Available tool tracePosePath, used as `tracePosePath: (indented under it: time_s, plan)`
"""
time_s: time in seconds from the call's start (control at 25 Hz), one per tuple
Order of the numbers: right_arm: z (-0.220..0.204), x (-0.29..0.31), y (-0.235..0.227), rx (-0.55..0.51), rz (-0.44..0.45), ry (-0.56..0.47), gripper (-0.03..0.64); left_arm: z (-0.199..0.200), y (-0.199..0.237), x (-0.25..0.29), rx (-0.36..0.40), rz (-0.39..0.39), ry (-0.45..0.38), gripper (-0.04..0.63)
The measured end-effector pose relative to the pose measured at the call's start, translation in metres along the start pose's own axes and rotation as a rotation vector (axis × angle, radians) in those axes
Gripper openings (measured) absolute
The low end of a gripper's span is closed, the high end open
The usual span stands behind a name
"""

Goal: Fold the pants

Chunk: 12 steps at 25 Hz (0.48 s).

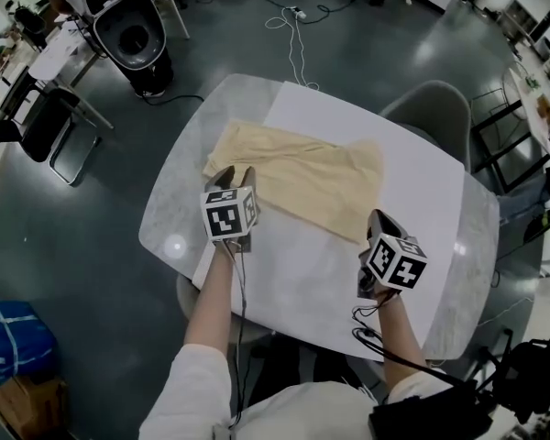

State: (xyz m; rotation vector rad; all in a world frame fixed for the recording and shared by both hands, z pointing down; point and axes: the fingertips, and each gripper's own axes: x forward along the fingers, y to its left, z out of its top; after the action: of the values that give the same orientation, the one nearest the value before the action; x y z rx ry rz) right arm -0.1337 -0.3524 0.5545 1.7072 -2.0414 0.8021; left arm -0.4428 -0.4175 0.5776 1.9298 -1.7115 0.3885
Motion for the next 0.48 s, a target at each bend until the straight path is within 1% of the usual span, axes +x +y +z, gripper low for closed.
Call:
tracePosePath:
  time_s: [0.2, 0.48]
  plan:
    - [-0.001, -0.026, -0.034, 0.026, -0.016, -0.011, -0.008, -0.009, -0.067, -0.008, 0.058, -0.078, 0.035, 0.147]
    - [-0.007, -0.064, -0.087, 0.044, -0.028, -0.013, -0.008, -0.027, -0.188, -0.01, 0.139, -0.195, 0.065, 0.147]
